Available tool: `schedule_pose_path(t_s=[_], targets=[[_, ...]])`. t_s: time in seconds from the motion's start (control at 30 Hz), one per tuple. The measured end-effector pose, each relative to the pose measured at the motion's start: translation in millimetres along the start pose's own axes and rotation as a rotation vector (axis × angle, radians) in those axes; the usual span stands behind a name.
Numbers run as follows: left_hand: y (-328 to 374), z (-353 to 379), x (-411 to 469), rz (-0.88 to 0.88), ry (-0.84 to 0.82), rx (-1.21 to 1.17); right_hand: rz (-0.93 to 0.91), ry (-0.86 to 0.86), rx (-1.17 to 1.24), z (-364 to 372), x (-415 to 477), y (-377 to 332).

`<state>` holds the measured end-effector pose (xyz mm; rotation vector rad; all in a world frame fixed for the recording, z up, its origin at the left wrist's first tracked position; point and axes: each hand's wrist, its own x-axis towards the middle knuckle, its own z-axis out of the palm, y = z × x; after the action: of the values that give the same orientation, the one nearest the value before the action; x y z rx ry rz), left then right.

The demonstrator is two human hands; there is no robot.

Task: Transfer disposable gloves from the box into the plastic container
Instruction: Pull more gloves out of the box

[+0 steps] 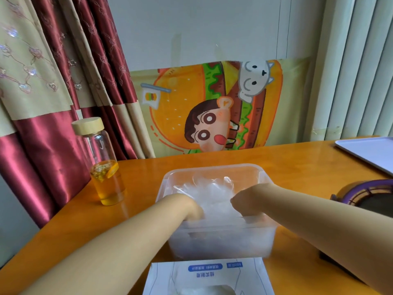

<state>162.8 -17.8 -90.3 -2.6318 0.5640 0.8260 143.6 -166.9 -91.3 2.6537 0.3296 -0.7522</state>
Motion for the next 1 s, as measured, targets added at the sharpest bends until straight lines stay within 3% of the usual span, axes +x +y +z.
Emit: schedule_pose_path(t_s=[0.3,0.5,0.63,0.87,0.93,1.0], targets=[[-3,-2,2,0.016,-0.068,0.176,-0.01,-0.082,-0.028,-3,1,-5],[-9,-17,-40,0.076,0.028,-0.005,-0.021,0.056,0.142,-11,-23,7],[-26,-25,-72,0.139,0.091,-0.467,-0.054,0.205,0.181,-27,-55,10],[-55,6,-106,0.246,0.284,-1.392,-0.257,0.697,0.317,-26,-112,-21],[-56,20,-111,0.236,0.403,-1.603,-0.321,0.722,0.305,-17,-121,-40],[-55,33,-117,0.195,0.56,-1.719,-0.385,0.626,0.3,-1,-125,-58]])
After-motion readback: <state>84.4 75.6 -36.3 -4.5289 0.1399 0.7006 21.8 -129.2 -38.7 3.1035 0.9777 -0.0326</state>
